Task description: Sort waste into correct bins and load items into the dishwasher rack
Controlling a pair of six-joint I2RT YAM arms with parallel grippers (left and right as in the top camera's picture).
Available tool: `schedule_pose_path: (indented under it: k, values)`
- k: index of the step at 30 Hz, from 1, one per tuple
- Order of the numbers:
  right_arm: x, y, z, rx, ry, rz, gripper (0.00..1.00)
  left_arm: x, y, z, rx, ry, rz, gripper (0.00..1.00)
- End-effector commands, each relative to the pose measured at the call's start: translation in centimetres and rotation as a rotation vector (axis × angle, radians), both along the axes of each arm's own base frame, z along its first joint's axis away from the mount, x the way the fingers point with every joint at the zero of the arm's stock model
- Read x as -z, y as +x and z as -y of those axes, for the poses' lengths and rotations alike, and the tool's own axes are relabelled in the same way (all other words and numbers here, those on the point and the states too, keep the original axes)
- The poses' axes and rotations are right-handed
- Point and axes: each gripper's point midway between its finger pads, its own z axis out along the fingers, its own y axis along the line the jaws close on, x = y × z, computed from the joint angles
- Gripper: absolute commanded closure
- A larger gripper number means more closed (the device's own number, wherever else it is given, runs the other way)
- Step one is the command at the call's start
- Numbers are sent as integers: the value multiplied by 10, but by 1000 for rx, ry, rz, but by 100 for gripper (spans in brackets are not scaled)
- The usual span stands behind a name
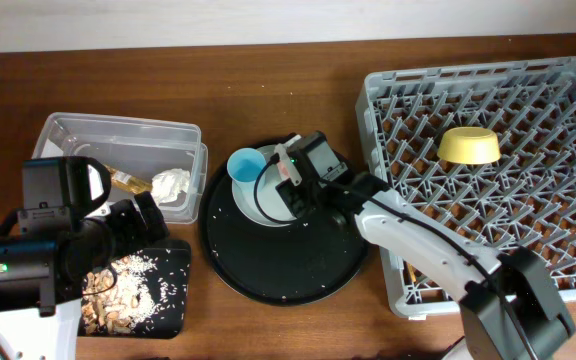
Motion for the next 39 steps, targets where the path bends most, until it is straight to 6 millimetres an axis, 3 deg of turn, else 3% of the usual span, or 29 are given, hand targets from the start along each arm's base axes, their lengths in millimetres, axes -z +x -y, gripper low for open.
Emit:
schedule_pose_path:
  k: [1,4,9,12,14,17,18,22,24,26,28,30,33,34,36,39]
  values:
    - [-5,8,-1,-10,-17,56,43,-4,1,-1,11,12,16,1]
    - [-11,15,-7,-165,-96,158,43,-4,1,-1,11,12,16,1]
    - [-12,23,-14,-203,-99,208,42,-4,1,-1,11,12,16,1]
    - [25,20,-19,-231,-112,131,44,-4,1,-1,11,12,16,1]
    - [37,17,-17,-233,-130,102,58,-4,1,-1,11,11,16,1]
    - [31,17,-16,-228,-123,107,87,-4,1,-1,11,11,16,1]
    - [17,18,-17,-206,-94,126,96,-4,1,-1,11,11,16,1]
    - [-62,10,-15,-136,48,212,96,-4,1,-1,11,11,16,1]
    - [-113,-13,-5,-115,219,187,96,-4,1,-1,11,11,16,1]
    - [-157,-34,27,-128,457,85,96,-4,1,-1,11,11,16,1]
    - [-171,-44,68,-153,681,-74,96,-4,1,-1,11,11,16,0]
    - [-164,-42,114,-145,877,-187,96,-4,1,-1,11,11,16,1]
    - [-132,-23,156,-126,1131,-279,96,-4,1,-1,11,11,16,1]
    - [-110,-14,163,-117,1234,-343,96,-4,1,-1,11,11,16,1]
    - [-67,-4,166,-53,1269,-438,96,-4,1,-1,11,11,16,1]
    - [-50,-1,169,-14,1278,-480,96,-4,1,-1,11,12,16,1]
